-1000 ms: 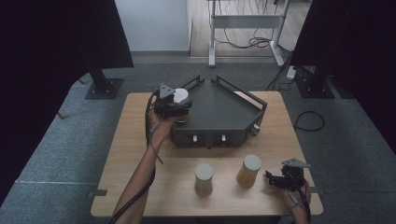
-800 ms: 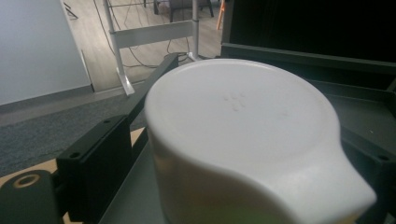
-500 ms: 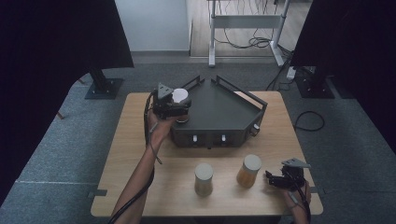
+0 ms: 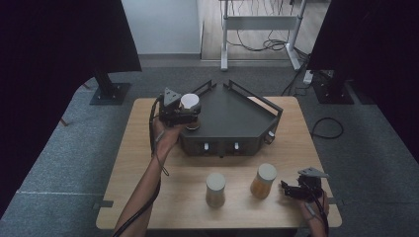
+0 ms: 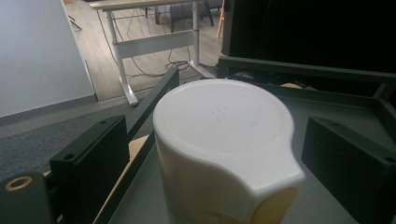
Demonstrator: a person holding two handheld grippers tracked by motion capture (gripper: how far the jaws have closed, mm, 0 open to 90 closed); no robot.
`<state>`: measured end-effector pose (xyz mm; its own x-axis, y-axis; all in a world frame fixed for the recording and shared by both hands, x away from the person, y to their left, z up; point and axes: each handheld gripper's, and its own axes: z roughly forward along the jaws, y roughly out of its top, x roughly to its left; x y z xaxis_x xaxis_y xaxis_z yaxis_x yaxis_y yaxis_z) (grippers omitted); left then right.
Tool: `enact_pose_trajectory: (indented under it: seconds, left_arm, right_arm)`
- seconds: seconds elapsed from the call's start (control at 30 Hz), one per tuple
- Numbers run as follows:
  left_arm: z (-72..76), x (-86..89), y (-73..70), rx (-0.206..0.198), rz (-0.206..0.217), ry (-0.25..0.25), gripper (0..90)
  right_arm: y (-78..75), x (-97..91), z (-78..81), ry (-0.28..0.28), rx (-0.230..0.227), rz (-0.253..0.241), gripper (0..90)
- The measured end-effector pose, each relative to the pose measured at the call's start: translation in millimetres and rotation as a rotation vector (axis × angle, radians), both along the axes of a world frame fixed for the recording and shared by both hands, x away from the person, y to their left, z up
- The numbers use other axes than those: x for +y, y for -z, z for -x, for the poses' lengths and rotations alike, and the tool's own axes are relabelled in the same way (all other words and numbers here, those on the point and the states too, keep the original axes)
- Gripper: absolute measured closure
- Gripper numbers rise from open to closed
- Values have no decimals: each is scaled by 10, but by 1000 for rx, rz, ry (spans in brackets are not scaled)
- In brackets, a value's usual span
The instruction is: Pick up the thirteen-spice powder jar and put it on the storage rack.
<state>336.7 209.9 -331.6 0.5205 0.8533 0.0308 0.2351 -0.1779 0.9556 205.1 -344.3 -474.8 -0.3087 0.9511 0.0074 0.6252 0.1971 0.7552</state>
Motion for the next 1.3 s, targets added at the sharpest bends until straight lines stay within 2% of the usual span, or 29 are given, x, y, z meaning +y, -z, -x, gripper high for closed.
enact_pose_trajectory:
  seconds: [0.47,0.77,1.3]
  left_arm:
    - [193,176,-92,-15,35,27,66]
    - [285,231,-107,-23,27,29,66]
    - [464,356,-69,-26,38,43,67]
  right_arm:
    - [0,0,0,0,0,0,94]
    - [1,0,2,0,-1,1,95]
    - [0,1,2,0,-1,0,95]
